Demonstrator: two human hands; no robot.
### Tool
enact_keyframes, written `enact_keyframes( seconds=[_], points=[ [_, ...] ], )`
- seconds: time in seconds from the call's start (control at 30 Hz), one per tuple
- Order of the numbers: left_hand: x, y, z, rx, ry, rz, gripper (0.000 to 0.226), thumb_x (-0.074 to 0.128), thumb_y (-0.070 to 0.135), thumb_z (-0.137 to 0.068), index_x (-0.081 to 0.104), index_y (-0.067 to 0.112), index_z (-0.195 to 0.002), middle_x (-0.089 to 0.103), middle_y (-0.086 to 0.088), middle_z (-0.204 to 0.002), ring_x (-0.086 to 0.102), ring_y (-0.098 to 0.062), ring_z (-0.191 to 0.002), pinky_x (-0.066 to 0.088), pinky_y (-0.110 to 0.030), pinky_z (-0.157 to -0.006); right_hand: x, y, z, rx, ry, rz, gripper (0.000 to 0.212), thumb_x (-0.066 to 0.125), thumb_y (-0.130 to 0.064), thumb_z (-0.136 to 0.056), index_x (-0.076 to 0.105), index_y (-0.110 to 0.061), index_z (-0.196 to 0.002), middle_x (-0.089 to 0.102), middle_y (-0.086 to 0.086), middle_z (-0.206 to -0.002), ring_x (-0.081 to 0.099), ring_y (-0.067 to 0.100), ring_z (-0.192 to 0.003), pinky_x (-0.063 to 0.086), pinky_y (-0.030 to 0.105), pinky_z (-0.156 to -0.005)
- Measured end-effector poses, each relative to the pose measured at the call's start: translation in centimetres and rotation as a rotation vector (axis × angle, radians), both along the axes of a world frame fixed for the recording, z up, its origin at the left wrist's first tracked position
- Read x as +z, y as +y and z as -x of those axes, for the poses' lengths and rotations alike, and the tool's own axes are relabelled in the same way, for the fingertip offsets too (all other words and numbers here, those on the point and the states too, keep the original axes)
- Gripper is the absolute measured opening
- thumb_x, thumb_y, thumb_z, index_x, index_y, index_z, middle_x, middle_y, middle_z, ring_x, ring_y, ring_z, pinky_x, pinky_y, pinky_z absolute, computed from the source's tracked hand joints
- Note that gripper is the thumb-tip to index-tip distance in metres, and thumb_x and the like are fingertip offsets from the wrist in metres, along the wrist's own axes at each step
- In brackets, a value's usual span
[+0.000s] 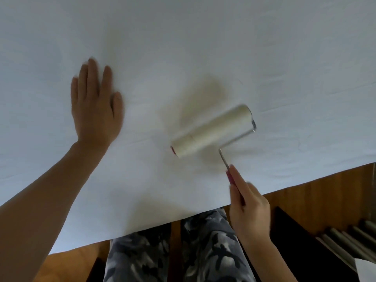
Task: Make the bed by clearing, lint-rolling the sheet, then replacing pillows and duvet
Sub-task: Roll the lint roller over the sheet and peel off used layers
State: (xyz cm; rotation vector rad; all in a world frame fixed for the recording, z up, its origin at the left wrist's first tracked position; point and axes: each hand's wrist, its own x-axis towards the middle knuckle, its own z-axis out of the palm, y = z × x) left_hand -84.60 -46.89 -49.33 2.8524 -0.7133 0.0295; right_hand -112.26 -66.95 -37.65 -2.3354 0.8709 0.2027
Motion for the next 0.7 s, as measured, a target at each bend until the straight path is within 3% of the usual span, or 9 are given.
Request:
enact_keyframes(
  seconds=[0.17, 0.3, 0.47, 0.6, 0.7],
  points=[
    [-0.2, 1.1, 0.4, 0.037, -0.042, 0.036, 0.044, 0.031, 0.022, -0.105, 0.038, 0.009, -0.146, 0.029, -0.02, -0.156, 0.026, -0.035, -0.144, 0.01, -0.038, -0.119, -2.0, 1.2, -12.1, 0.149, -0.09, 0.05, 0.037, 0.044, -0.029, -0.1, 0.054, -0.028, -0.135, 0.05, -0.004, -0.062, 0.042, 0.012, -0.044, 0.028, 0.016, -0.042],
    [-0.4, 1.9, 1.0, 0.103, -0.063, 0.078, 0.043, 0.028, 0.021, -0.106, 0.04, 0.01, -0.145, 0.029, -0.02, -0.155, 0.027, -0.034, -0.144, 0.008, -0.033, -0.119, -3.1, 1.8, -16.1, 0.266, 0.018, 0.045, 0.039, 0.037, -0.029, -0.103, 0.043, -0.038, -0.141, 0.057, 0.001, -0.073, 0.051, 0.02, -0.057, 0.039, 0.029, -0.051],
    [-0.5, 2.0, 1.0, 0.107, -0.057, 0.085, 0.043, 0.028, 0.019, -0.105, 0.041, 0.009, -0.145, 0.029, -0.02, -0.155, 0.026, -0.035, -0.145, 0.005, -0.031, -0.119, -3.3, 0.9, -9.1, 0.238, 0.0, 0.03, 0.039, 0.042, -0.028, -0.101, 0.047, -0.035, -0.139, 0.052, -0.004, -0.063, 0.047, 0.014, -0.044, 0.038, 0.023, -0.039],
    [-0.5, 2.0, 1.0, 0.111, -0.062, 0.093, 0.043, 0.027, 0.018, -0.105, 0.041, 0.009, -0.145, 0.029, -0.021, -0.155, 0.026, -0.035, -0.145, 0.004, -0.03, -0.12, -2.3, -0.7, 0.2, 0.2, 0.127, 0.023, 0.048, 0.052, -0.021, -0.097, 0.04, -0.036, -0.141, 0.053, -0.008, -0.062, 0.048, 0.009, -0.042, 0.045, 0.026, -0.036],
    [-0.5, 2.1, 1.0, 0.116, -0.045, 0.092, 0.043, 0.027, 0.017, -0.105, 0.04, 0.009, -0.145, 0.029, -0.02, -0.155, 0.025, -0.035, -0.145, 0.003, -0.031, -0.12, -0.2, -1.9, 5.8, 0.178, 0.226, -0.027, 0.045, 0.054, -0.026, -0.096, 0.04, -0.032, -0.139, 0.048, -0.013, -0.06, 0.042, 0.004, -0.042, 0.04, 0.018, -0.034]
  ],
)
